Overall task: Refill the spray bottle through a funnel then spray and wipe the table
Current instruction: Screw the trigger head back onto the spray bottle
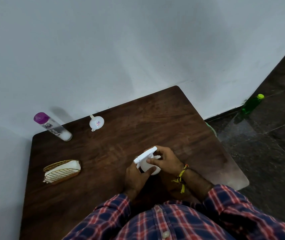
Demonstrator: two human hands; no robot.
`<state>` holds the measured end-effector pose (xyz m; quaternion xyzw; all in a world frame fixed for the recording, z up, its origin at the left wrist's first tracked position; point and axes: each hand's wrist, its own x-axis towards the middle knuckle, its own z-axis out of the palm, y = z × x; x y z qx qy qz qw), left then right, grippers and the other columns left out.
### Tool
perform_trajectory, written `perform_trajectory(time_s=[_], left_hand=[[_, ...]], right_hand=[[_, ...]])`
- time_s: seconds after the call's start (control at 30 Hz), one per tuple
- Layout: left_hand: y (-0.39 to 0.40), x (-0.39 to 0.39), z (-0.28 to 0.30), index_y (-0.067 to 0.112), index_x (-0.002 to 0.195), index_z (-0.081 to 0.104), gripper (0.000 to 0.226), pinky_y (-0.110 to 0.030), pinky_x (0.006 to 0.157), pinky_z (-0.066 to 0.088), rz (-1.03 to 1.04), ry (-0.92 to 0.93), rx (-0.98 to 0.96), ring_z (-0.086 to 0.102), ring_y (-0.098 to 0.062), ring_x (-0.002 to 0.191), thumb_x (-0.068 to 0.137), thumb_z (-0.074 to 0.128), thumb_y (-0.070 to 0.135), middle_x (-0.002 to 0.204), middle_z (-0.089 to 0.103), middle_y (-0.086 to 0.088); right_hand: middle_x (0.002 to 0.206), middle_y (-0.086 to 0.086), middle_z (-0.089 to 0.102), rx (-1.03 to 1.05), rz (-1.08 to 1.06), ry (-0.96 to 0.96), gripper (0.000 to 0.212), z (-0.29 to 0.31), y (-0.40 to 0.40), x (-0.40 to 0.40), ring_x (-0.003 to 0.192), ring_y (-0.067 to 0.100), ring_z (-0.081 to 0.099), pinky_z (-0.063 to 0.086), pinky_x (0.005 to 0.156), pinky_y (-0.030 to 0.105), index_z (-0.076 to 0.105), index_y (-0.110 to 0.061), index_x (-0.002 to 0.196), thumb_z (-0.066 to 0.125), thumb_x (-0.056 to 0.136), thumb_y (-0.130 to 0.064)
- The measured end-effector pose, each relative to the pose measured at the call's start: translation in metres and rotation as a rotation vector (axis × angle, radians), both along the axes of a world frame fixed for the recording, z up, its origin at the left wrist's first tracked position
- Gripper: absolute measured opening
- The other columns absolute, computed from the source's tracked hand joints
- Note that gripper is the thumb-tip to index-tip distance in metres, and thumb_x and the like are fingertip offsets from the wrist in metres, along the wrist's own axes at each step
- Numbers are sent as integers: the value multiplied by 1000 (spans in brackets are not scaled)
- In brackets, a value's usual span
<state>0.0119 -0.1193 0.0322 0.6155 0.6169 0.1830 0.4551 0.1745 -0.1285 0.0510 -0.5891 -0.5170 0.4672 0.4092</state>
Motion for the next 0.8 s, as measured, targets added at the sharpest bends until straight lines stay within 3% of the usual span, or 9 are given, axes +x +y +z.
perform_trajectory(time_s=[0.1,0.2,0.27,0.33,0.4,0.47,0.53,0.7,0.8], left_hand=[[1,1,6,22,125,57,67,-13,75,44,36,25,7,64,-11,105,68,82,48,114,65,11],[1,-1,6,29,120,59,62,-19,78,51,4,26,27,65,-5,98,67,79,54,109,69,11],[2,0,6,29,122,57,63,-18,79,51,-11,25,22,63,-3,98,68,78,54,110,67,13],[5,0,5,28,127,52,69,-14,81,45,-42,20,-14,56,0,102,68,80,51,113,58,18],[11,-2,2,29,134,46,77,-16,88,43,-146,40,-37,52,-1,110,68,80,52,121,54,18],[17,-4,-2,30,135,43,81,-20,95,43,-243,93,-52,50,-5,117,67,78,57,129,52,15],[20,-5,-3,30,135,44,82,-25,99,45,-264,111,-61,51,-9,120,66,77,61,132,53,12],[13,2,-1,30,129,51,68,-23,92,47,-204,93,15,55,-7,113,71,74,57,124,58,13],[6,9,-1,26,127,56,60,-29,95,49,-144,101,100,59,-9,112,76,69,55,120,63,9]], right_hand=[[97,-10,73,13,-122,-83,35,-1,-3,-12,95,7,67,57,84,42,72,-23,102,79,71,-36],[89,-17,72,82,-257,-194,38,2,-7,-25,87,-1,67,56,76,26,72,-28,96,77,65,-50],[88,-16,73,100,-243,-166,34,2,-7,-23,87,-1,67,54,77,21,73,-26,95,83,66,-42],[93,-11,74,87,-163,-94,31,2,-6,-15,91,3,68,54,81,25,73,-24,98,84,70,-32],[99,-9,74,66,-98,-55,31,2,-4,-7,98,7,67,53,85,30,73,-23,104,82,74,-28],[101,-10,74,53,-79,-68,29,2,-5,-6,99,4,66,51,84,26,72,-22,106,80,78,-22],[97,-12,73,69,-127,-86,26,3,-7,-11,96,0,66,49,81,19,72,-24,103,80,79,-20],[90,-14,74,150,-384,-129,25,3,-16,-33,88,1,69,55,77,19,74,-21,99,83,76,-21],[85,-17,73,117,-518,-156,23,5,-16,-43,84,0,69,55,74,19,72,-26,95,82,74,-24]])
